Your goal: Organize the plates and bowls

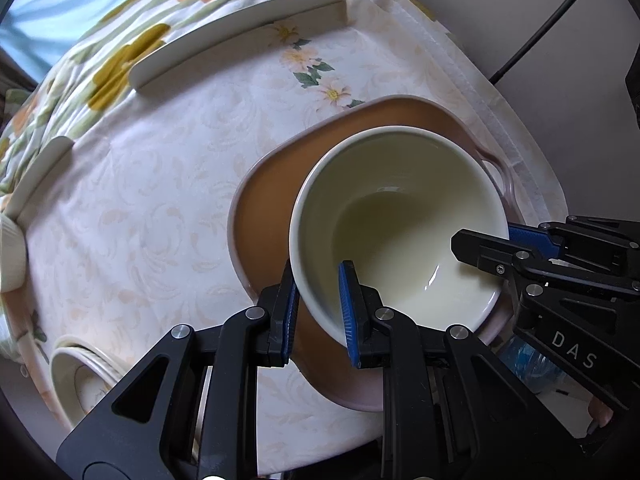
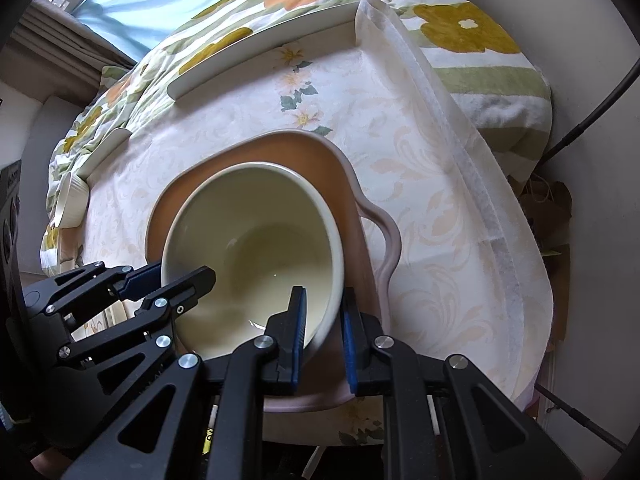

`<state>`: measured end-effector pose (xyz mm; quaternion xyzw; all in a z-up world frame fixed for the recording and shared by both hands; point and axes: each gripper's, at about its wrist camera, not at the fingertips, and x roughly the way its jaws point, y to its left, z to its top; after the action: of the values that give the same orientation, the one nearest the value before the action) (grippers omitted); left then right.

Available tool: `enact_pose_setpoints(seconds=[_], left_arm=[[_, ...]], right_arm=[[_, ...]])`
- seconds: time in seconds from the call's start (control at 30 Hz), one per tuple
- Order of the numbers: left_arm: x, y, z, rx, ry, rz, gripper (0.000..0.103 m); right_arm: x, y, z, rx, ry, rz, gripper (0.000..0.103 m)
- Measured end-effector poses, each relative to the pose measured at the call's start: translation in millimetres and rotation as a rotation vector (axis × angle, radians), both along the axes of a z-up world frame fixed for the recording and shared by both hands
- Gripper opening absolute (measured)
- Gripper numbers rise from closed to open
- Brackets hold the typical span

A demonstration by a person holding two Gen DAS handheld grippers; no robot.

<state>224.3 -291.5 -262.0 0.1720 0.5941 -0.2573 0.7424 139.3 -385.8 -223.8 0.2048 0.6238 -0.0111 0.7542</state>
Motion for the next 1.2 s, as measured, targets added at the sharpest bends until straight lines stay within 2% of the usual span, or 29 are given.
enact_pose_setpoints(seconds=[0.23,0.37,0.53,0.67,0.73,0.77,0.8,0.83,0.87,0.9,0.93,1.0,1.2], left_arm=[[-1,-1,15,-0.005,-0.043,-0.007,0.017],[-2,0,26,-0.013,-0.057,-0.003,0.017],[-9,10,53,-0.042,-0.104,0.027,0.017],[-16,31,85,-0.079,-0.177,0.080,0.017],[-22,45,101,-0.115,-0.231,0.115,0.026],[-26,54,111,-0.132,-0.269,0.142,0.049],[-28,61,117,-0.135,-0.301,0.166,0.083],[-33,69,125,-0.136,-0.342,0.195,0.093],[-38,78,133,-0.143,-0.388,0.219,0.097],[-41,84,138,-0.147,-0.410,0.234,0.097],[-42,92,142,-0.145,-0.429,0.256,0.097],[-44,111,150,-0.138,-0.448,0.317,0.097],[-44,189,162,-0.125,-0.465,0.525,0.097]], right_arm=[[-3,-2,9,-0.010,0.002,-0.022,0.015],[-8,-7,25,-0.027,-0.032,-0.032,0.015],[-16,-11,46,-0.025,-0.088,-0.019,0.015],[-23,-4,66,-0.042,-0.147,0.039,0.015],[-24,2,77,-0.051,-0.185,0.080,0.015],[-25,5,82,-0.054,-0.204,0.102,0.015],[-25,8,87,-0.059,-0.225,0.122,0.016],[-26,11,92,-0.065,-0.245,0.141,0.018],[-26,16,97,-0.074,-0.269,0.168,0.022],[-25,19,99,-0.076,-0.283,0.184,0.039],[-24,22,102,-0.073,-0.300,0.202,0.066],[-20,29,106,-0.057,-0.336,0.233,0.089],[11,69,114,-0.019,-0.407,0.356,0.089]])
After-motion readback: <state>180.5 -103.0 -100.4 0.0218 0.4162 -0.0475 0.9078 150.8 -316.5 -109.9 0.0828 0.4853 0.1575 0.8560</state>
